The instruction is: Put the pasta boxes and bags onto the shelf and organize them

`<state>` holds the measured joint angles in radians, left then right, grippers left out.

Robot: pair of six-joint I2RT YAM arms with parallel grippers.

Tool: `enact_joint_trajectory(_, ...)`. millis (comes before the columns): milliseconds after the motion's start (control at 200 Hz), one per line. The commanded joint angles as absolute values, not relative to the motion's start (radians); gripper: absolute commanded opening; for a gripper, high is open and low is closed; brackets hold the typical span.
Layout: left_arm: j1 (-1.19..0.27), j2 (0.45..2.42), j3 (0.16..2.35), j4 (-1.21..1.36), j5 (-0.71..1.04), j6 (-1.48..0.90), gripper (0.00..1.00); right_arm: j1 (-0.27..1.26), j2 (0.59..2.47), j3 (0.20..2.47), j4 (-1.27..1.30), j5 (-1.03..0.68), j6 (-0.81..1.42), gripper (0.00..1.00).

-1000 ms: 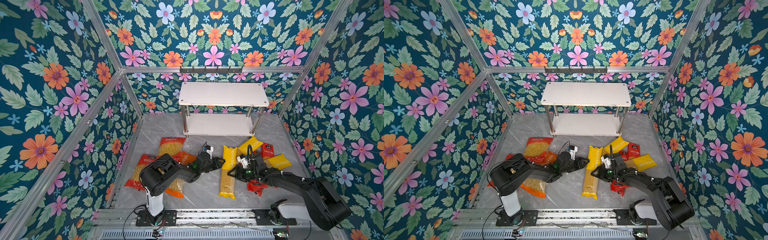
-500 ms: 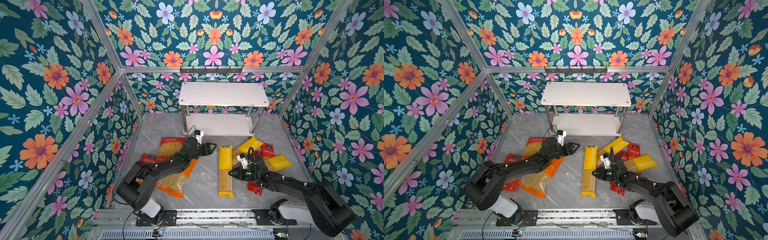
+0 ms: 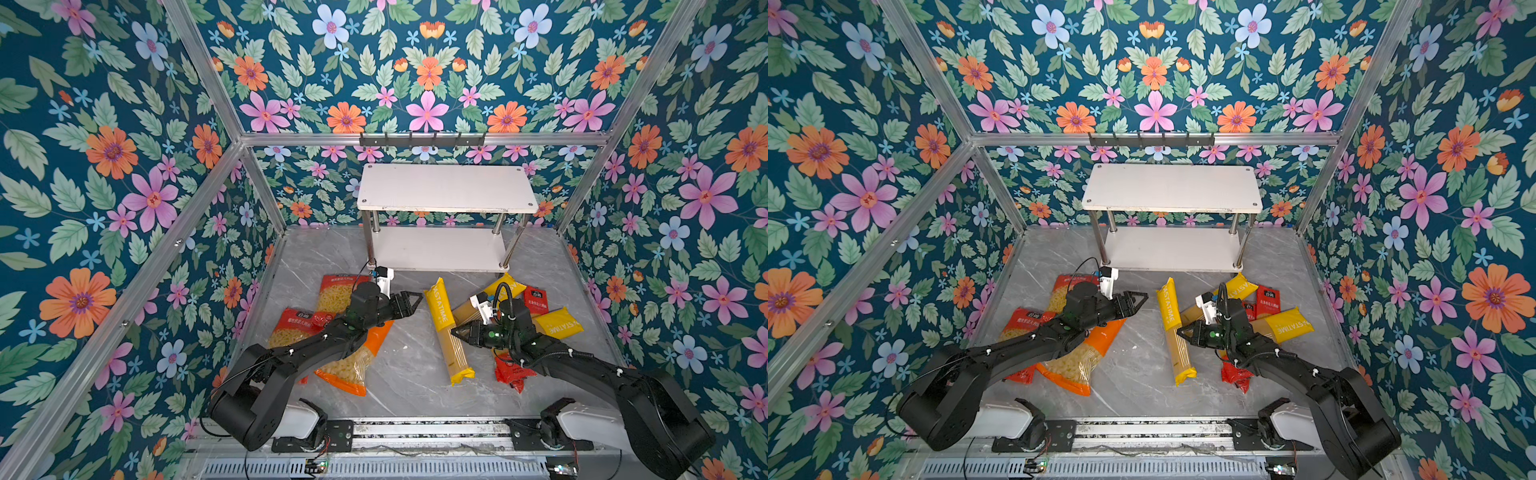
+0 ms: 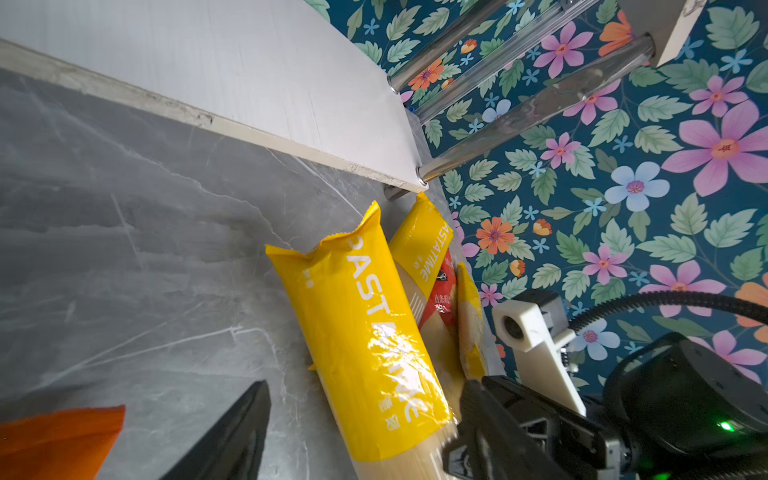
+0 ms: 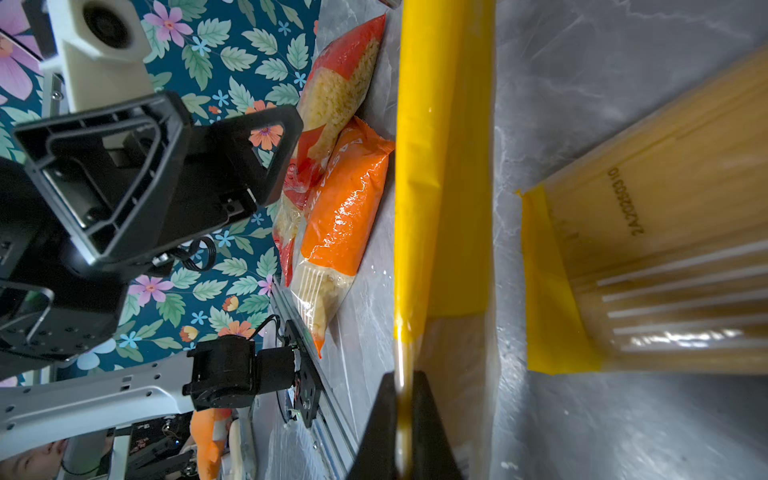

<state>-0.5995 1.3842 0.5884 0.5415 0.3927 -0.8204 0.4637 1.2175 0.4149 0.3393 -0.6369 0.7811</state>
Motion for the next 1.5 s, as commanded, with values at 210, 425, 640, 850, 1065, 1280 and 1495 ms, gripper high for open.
enact_joint_trajectory(210, -0.520, 1.326, 0.610, 0.590, 0.436, -0.875, 0.88, 0.503, 1.151, 0.519, 0.463, -0.616, 0.864, 0.00)
enact_joint_trajectory(425, -0.525, 1.428, 0.531, 0.895, 0.456, -1.067, 0.91, 0.505, 1.186, 0.500, 0.546, -0.565, 0.927, 0.00)
enact_joint_trajectory(640, -0.585, 1.508, 0.472, 1.161, 0.391, -1.192, 0.95, 0.536, 1.231, 0.525, 0.659, -0.529, 1.006, 0.00)
enact_joint_trajectory(850, -0.592, 1.506, 0.453, 1.232, 0.373, -1.211, 0.99, 0.559, 1.280, 0.611, 0.711, -0.535, 1.041, 0.00)
enact_joint_trajectory(1065, -0.604, 1.486, 0.470, 1.277, 0.379, -1.217, 0.98, 0.606, 1.308, 0.687, 0.776, -0.541, 1.103, 0.00)
enact_joint_trajectory(1280, -0.603, 1.485, 0.485, 1.342, 0.397, -1.241, 0.96, 0.624, 1.328, 0.714, 0.874, -0.575, 1.200, 0.00)
enact_joint_trajectory(1495, -0.594, 1.459, 0.541, 1.344, 0.438, -1.248, 0.73, 0.625, 1.317, 0.675, 0.842, -0.594, 1.213, 0.00)
